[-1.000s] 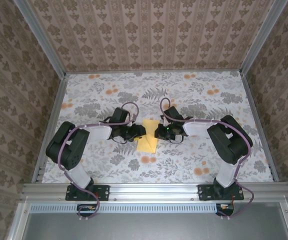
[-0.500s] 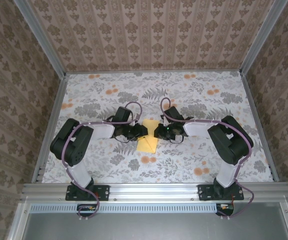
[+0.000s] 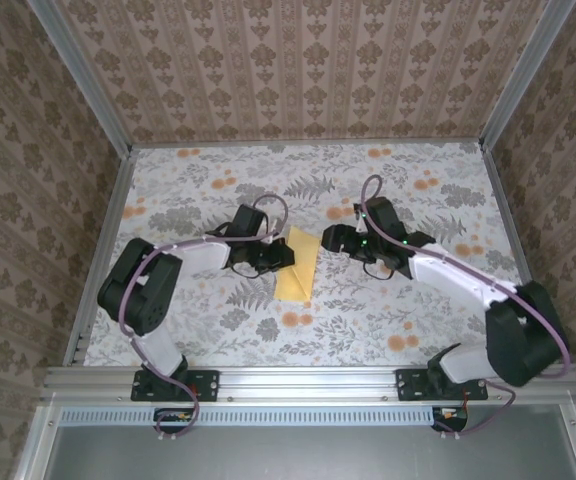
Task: Fold a paper plane with a square sheet of paper (pick it up from the middle)
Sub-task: Turn over the paper at the center of the table.
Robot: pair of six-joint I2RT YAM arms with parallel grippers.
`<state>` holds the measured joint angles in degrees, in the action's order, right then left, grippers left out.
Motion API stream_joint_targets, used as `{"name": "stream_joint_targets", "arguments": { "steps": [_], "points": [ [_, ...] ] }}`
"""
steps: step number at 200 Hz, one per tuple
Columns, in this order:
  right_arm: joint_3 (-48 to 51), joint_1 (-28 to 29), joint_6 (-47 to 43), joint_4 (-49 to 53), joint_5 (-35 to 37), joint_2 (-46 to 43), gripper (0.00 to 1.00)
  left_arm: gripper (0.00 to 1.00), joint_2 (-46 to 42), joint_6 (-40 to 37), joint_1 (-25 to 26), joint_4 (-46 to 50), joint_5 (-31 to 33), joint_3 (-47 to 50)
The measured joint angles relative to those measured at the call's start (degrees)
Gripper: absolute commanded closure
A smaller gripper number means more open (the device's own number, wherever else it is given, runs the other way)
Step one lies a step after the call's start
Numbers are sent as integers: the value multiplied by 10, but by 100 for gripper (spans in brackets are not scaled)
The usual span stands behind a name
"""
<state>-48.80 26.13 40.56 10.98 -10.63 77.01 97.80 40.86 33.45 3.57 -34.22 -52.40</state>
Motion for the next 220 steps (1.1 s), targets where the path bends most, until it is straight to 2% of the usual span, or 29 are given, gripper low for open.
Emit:
{"name": "stream_joint_targets", "arguments": {
  "steps": [15, 45, 85, 116, 143, 185, 220],
  "points": [
    [10, -11, -16, 11, 23, -38, 0, 91, -25, -28, 8, 58, 31, -31],
    [33, -31, -36, 28, 62, -98, 0, 92, -63, -92, 39, 191, 136, -122],
    [60, -62, -53, 47, 89, -148, 0, 91, -54, -152, 96, 379, 344, -273],
    [63, -89, -59, 54, 93, -151, 0, 91, 13, -167, 129, 495, 521, -377],
    [64, -112, -59, 69, 94, -152, 0, 91, 106, -167, 150, 562, 632, -432],
    [85, -130, -58, 92, 99, -161, 0, 90, 255, -167, 173, 615, 712, -496],
    [91, -153, -48, 116, 109, -171, 0, 84, 328, -166, 197, 622, 705, -543]
  ]
}}
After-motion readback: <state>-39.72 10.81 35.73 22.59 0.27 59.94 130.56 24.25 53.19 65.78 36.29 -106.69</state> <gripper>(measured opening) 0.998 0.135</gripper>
